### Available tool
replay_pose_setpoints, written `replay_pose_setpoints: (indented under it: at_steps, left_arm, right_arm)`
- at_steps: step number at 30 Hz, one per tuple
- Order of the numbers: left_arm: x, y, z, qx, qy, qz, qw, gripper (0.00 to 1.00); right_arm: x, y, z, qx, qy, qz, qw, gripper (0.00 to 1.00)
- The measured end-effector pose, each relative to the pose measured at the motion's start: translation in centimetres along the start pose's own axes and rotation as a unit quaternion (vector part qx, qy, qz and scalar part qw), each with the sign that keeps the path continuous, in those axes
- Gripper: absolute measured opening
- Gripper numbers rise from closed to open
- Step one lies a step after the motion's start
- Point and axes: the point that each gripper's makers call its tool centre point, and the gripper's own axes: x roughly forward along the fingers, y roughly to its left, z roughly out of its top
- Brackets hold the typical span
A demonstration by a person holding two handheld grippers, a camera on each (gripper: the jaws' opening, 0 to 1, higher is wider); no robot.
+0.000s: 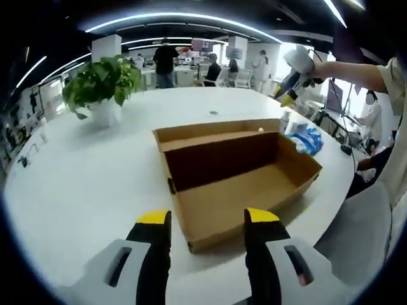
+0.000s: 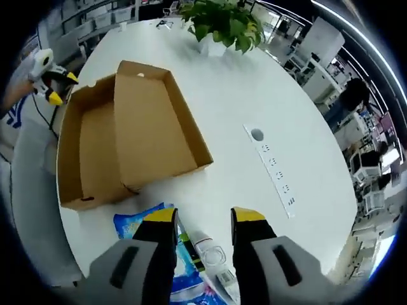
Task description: Operate the shoe box by opening the lid, removing the specified soft item, and placing it in the target area until the item is outside and the box remains undamaged.
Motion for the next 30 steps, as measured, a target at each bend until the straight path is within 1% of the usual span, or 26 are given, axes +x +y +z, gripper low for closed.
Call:
replay_pose_setpoints:
  at_steps: [2,5,8,13,16,17,22,25,28,30]
  left_arm:
    - [0.1,0.1,-0.3,-0.013,0.004,-0.001,0.9999,0.42]
    - [0.1,0.2,-0.8,-0.016,0.013,0.005,0.9998,0.39]
    - [0.1,0.6,-1.1,-0.032,0.018,0.014,0.9992,0.35]
    - [0.2,1.3,-1.4,-0.055,0.029,0.028,0.9977,0.26]
    - [0.3,1.7,-1.4,-0.066,0.032,0.037,0.9966,0.22]
    - [0.4,1.8,-1.4,-0.069,0.035,0.038,0.9963,0.21]
    - [0.7,2.3,-1.7,-0.076,0.060,0.047,0.9941,0.18]
    - [1.0,2.3,-2.1,-0.082,0.078,0.048,0.9924,0.14]
    - [1.2,2.3,-2.2,-0.088,0.088,0.048,0.9911,0.10]
    - [1.3,2.3,-2.2,-0.091,0.091,0.048,0.9905,0.08]
  right_arm:
    - [0.3,0.1,0.4,0.026,-0.008,0.001,0.9996,0.30]
    - [0.8,0.1,0.7,0.047,-0.015,0.001,0.9988,0.29]
    - [1.4,0.2,0.9,0.071,-0.021,0.001,0.9973,0.29]
    - [2.6,0.4,1.3,0.124,-0.039,0.008,0.9915,0.28]
    - [3.3,0.3,1.2,0.146,-0.041,0.006,0.9884,0.27]
    - [3.4,0.3,1.1,0.147,-0.041,0.005,0.9883,0.27]
    - [4.4,0.8,1.5,0.180,-0.052,0.016,0.9822,0.27]
    - [5.2,0.9,1.6,0.196,-0.052,0.014,0.9792,0.26]
    - [5.8,1.1,1.7,0.212,-0.051,0.018,0.9757,0.25]
    - [6.3,1.3,1.8,0.230,-0.053,0.026,0.9715,0.24]
